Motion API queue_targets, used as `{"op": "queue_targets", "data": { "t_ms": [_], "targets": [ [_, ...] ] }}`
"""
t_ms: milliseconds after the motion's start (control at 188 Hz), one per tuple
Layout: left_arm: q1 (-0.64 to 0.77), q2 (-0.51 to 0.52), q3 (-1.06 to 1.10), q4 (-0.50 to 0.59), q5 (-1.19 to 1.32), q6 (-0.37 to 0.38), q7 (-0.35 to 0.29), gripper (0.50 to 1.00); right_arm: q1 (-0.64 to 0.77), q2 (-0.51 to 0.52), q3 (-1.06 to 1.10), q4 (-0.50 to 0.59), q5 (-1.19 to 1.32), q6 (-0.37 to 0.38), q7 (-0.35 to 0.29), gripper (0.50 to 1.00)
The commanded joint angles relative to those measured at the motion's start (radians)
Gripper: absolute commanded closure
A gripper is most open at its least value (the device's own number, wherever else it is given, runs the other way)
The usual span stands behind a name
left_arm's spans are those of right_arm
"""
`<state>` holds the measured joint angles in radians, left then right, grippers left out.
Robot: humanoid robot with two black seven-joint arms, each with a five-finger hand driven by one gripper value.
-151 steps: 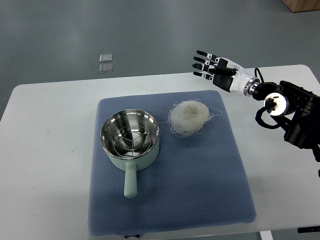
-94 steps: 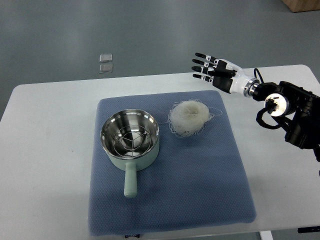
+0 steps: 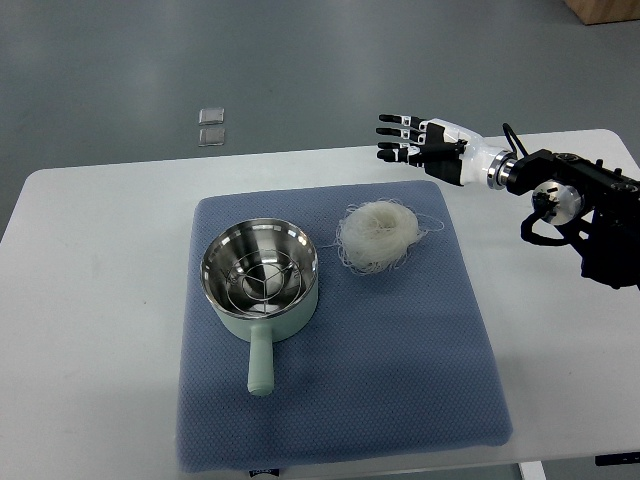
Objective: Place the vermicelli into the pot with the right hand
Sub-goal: 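Move the right hand toward the white vermicelli bundle, then lower the right hand onto the vermicelli and close fingers around it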
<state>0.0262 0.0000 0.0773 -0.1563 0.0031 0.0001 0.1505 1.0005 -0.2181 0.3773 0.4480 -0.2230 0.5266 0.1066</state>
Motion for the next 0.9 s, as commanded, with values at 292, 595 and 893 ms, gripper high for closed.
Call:
{"op": "queue_targets", "data": {
  "t_ms": [292,595,893],
  "targets": [
    [0.000,0.000,0.002,0.000,0.000,0.000,0.000,0.500,0.043,-0.021,0.002,0.069,-0.196,0.016,0.008,0.574],
    [0.000,0.000,0.001,0.000,0.000,0.000,0.000,0.500,0.043,-0.047,0.003,0.109,-0.340,0.012,0.018,0.574],
    [0.000,0.000,0.001,0.000,0.000,0.000,0.000,0.500,0.073,-0.080,0.000,0.149,-0.526,0.000,0.041,0.574]
  ]
}}
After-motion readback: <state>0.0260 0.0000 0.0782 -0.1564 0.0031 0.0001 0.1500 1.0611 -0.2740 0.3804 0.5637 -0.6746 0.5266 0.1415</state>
